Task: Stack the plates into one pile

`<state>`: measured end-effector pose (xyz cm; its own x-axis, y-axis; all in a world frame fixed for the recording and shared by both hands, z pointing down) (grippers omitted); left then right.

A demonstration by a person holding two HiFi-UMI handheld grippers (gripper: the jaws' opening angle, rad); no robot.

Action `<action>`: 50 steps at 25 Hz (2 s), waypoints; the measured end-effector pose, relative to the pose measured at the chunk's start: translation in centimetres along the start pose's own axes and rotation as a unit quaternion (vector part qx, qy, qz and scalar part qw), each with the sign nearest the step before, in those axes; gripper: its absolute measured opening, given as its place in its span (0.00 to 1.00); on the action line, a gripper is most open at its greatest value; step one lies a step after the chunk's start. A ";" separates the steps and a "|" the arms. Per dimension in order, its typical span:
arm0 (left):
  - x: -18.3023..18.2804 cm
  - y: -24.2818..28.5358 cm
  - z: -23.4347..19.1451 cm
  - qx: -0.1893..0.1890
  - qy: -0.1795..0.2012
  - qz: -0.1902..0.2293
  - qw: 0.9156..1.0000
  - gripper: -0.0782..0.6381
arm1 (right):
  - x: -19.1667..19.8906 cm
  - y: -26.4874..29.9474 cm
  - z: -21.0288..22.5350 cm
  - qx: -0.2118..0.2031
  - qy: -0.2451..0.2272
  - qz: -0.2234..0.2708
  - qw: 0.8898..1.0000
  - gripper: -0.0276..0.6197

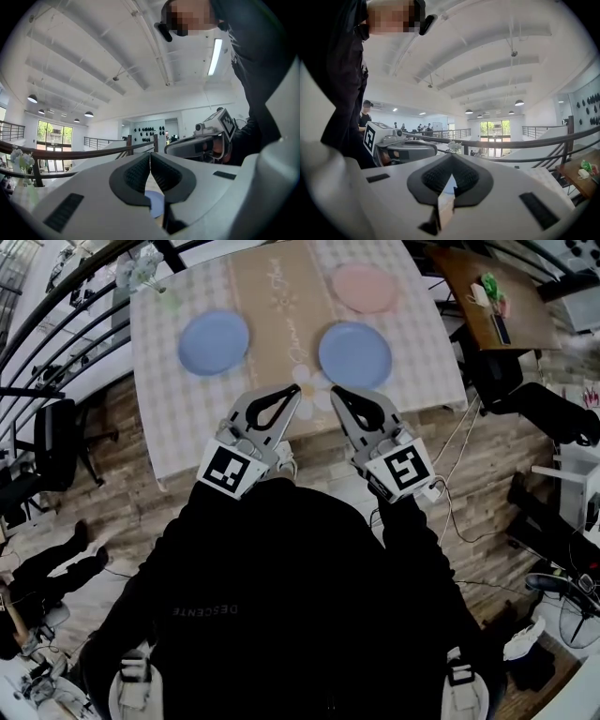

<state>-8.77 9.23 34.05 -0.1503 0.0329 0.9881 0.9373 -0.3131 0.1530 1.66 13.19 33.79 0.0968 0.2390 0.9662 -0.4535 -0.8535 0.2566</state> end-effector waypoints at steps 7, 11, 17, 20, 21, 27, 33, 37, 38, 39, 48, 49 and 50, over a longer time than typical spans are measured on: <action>-0.1 1.6 -4.8 0.004 -0.010 0.005 1.000 0.14 | -1.5 4.9 2.5 -0.005 -0.015 -0.016 1.000 0.05; 0.1 2.6 -7.0 0.008 -0.014 0.005 1.000 0.14 | -2.1 7.1 4.1 -0.003 -0.012 -0.019 1.000 0.05; 0.6 4.2 -9.4 0.005 -0.025 0.000 1.000 0.14 | -1.6 8.7 6.4 -0.002 -0.019 -0.029 0.999 0.05; 0.5 4.7 -10.0 0.000 -0.025 0.002 1.000 0.14 | -1.6 9.5 7.4 -0.009 -0.002 -0.027 1.000 0.05; 0.4 5.0 -10.1 -0.003 -0.024 0.002 1.000 0.14 | -1.5 9.8 7.9 -0.014 -0.003 -0.025 1.000 0.05; -0.4 7.9 -10.6 -0.042 -0.020 -0.003 0.999 0.14 | -1.5 10.8 11.6 -0.066 -0.009 -0.020 0.998 0.05; -1.0 11.2 -10.9 -0.089 -0.034 -0.004 0.995 0.14 | -1.9 11.2 15.8 -0.123 -0.020 -0.020 0.992 0.05; -1.7 13.3 -10.7 -0.113 -0.038 -0.001 0.993 0.14 | -2.0 10.9 18.4 -0.141 -0.029 -0.017 0.989 0.05; -1.8 13.7 -10.5 -0.119 -0.038 -0.003 0.992 0.14 | -1.9 10.8 18.8 -0.146 -0.027 -0.017 0.989 0.05; -1.8 14.1 -10.4 -0.124 -0.038 -0.005 0.992 0.14 | -1.7 10.8 19.2 -0.150 -0.025 -0.017 0.988 0.05; -1.4 17.7 -8.7 -0.121 -0.048 -0.017 0.991 0.14 | 0.7 9.7 23.4 -0.160 -0.001 -0.037 0.986 0.05; -1.4 18.2 -8.6 -0.122 -0.049 -0.016 0.991 0.14 | 1.0 9.6 23.9 -0.158 0.000 -0.039 0.987 0.05; -1.5 18.8 -8.5 -0.123 -0.049 -0.011 0.991 0.14 | 1.4 9.5 24.5 -0.154 0.001 -0.044 0.987 0.05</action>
<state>6.38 -4.76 35.30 -0.1276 0.1316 0.9831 0.8274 -0.5324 0.1787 19.20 -5.94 38.23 0.1459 0.3067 0.9406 -0.6908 -0.6490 0.3188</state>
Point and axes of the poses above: the fingertips, and each gripper's own axes: y forward along the fingers, z to its right, x out of its underside, the point moved 4 cm from there along -y, backward along the fingers, and after that the axes turned 8 degrees about -z, right-handed, at the moved point
